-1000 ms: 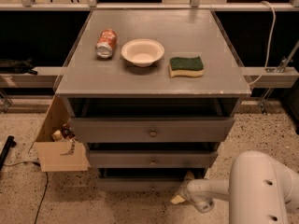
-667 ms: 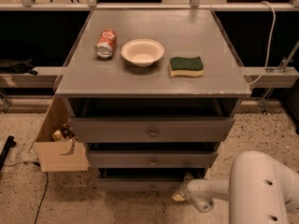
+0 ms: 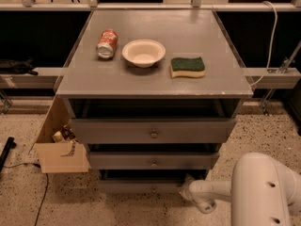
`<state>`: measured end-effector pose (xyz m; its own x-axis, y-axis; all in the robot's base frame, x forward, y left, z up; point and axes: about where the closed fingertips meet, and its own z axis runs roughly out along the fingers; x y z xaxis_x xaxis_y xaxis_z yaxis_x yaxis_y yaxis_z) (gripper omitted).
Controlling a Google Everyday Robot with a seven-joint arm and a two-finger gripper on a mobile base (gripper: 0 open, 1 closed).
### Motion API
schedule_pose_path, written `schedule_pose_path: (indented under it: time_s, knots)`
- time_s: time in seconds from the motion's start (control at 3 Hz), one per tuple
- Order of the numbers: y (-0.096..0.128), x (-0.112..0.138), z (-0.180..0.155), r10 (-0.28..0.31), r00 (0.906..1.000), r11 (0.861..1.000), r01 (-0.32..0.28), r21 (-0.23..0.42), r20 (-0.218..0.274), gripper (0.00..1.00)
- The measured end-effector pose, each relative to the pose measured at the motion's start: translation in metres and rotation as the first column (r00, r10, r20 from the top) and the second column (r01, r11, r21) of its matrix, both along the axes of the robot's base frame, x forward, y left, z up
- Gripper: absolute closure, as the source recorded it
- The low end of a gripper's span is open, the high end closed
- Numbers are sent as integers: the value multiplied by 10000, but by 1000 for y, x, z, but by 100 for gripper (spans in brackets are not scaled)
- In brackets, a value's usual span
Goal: Open bottom drawer
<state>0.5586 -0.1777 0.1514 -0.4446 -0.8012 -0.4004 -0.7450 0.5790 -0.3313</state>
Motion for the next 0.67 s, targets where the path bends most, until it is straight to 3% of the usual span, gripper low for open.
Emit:
schedule_pose_path:
  time_s: [0.33, 0.67]
  knots:
    - [0, 0, 0, 0, 10000, 10000, 0, 0, 0, 85]
    - [-3, -19, 6, -304, 9995, 9995, 303, -80, -37, 100]
